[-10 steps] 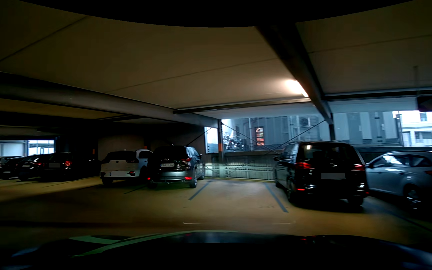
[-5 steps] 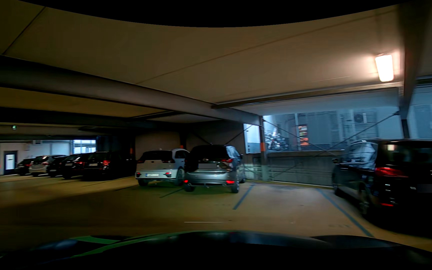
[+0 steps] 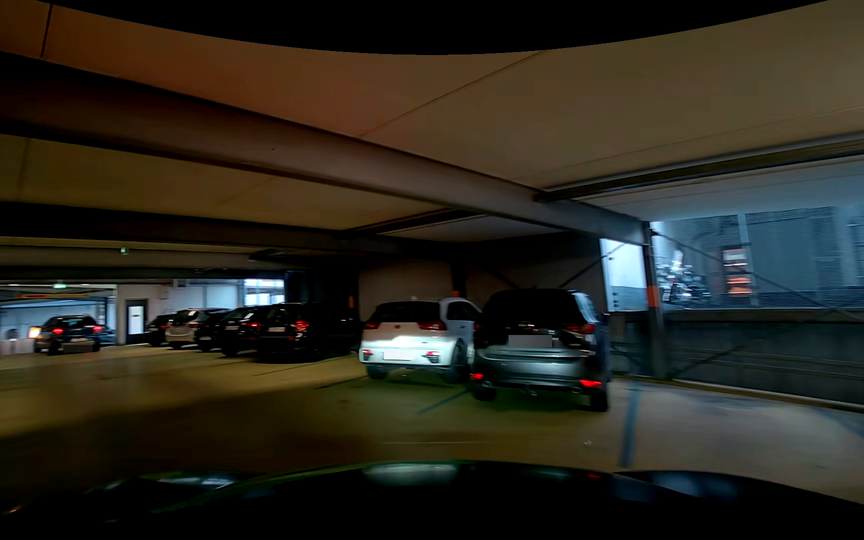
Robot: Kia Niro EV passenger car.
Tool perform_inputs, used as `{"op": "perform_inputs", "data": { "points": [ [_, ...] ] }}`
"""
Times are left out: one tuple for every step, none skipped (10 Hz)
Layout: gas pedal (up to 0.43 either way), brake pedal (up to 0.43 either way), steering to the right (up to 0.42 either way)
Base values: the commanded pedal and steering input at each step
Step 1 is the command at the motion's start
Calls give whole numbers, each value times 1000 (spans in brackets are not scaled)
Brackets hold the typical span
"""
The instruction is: Follow the waypoints while adhering to traffic rules and regulations
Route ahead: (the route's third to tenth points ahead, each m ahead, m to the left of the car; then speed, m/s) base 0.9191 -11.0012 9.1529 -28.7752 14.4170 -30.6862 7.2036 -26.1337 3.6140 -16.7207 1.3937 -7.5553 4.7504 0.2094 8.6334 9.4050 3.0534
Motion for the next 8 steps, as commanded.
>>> {"op": "perform_inputs", "data": {
  "points": [
    [220,0,-559],
    [220,0,-542],
    [220,0,-515],
    [220,0,-496],
    [248,0,-479],
    [299,0,-462],
    [311,0,-443],
    [311,0,-414]
  ]
}}
